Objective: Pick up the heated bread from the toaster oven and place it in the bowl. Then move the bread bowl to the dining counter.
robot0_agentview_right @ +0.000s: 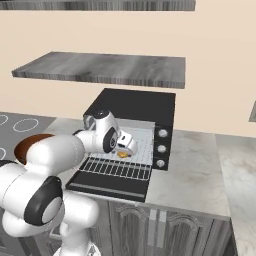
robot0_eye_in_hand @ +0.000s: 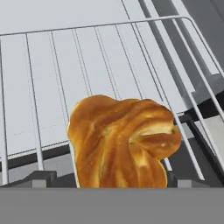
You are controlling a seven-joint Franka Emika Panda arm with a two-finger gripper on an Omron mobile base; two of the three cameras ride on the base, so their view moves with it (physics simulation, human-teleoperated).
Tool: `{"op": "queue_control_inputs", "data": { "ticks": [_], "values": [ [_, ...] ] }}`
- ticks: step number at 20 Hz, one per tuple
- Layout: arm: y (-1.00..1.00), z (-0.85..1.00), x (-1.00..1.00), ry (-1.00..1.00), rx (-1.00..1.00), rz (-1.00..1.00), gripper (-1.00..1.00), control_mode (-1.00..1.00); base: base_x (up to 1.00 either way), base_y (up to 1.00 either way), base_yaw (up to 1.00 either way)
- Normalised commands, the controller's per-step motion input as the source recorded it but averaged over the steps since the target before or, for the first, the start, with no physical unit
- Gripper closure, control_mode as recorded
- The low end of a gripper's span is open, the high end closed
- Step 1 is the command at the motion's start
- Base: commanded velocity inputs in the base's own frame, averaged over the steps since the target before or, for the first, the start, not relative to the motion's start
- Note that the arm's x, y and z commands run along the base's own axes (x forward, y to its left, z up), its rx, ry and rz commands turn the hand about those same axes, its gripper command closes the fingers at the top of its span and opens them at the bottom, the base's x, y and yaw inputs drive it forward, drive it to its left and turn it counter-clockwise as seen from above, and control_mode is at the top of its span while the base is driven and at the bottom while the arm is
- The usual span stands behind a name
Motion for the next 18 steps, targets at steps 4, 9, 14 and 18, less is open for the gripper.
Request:
{"op": "queue_control_inputs", "data": {
  "ticks": [4,9,14,18],
  "values": [
    [0.0,-0.25,0.0,0.05,0.0,0.0,1.0,-1.0,0.0,0.0,0.0],
    [-0.01,0.0,-0.03,0.0,0.0,0.0,1.0,-1.0,0.0,0.0,0.0],
    [-0.18,0.0,-0.24,0.0,0.0,-0.01,1.0,-1.0,0.0,0.0,0.0],
    [-0.1,0.03,-0.28,0.0,0.0,0.0,1.0,-1.0,0.0,0.0,0.0]
  ]
}}
